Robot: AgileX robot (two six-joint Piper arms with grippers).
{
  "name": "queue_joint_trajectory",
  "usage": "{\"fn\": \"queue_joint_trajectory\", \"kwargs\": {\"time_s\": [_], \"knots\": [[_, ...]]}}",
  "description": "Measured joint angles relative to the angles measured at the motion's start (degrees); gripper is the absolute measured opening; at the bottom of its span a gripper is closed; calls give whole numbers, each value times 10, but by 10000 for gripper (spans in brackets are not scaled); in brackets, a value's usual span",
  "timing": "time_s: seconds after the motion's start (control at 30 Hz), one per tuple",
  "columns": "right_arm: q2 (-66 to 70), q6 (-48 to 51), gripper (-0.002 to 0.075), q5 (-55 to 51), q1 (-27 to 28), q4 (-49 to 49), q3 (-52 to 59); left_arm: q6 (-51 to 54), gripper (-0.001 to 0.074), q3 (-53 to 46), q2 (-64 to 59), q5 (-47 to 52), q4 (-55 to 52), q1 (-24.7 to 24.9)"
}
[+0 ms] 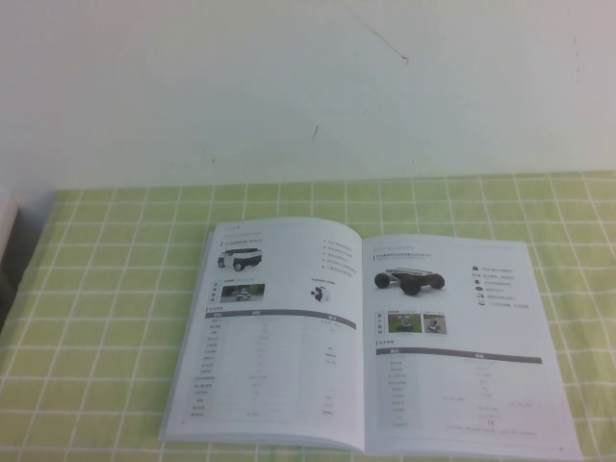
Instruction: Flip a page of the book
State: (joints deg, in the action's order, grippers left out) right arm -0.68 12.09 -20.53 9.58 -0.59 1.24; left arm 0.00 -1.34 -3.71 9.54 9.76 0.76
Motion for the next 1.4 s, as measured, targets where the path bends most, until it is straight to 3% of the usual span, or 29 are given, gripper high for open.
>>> {"fn": "queue_joint_trajectory", "kwargs": {"time_s": [0.1,0.13,1.4], "knots": [[0,0,-3,0,0,0,0,0,-3,0,0,0,0,0],[0,0,-3,0,0,0,0,-9,-3,0,42,73,-32,-38],[0,0,-3,0,0,-1,0,-9,-3,0,43,79,-36,-37]]}}
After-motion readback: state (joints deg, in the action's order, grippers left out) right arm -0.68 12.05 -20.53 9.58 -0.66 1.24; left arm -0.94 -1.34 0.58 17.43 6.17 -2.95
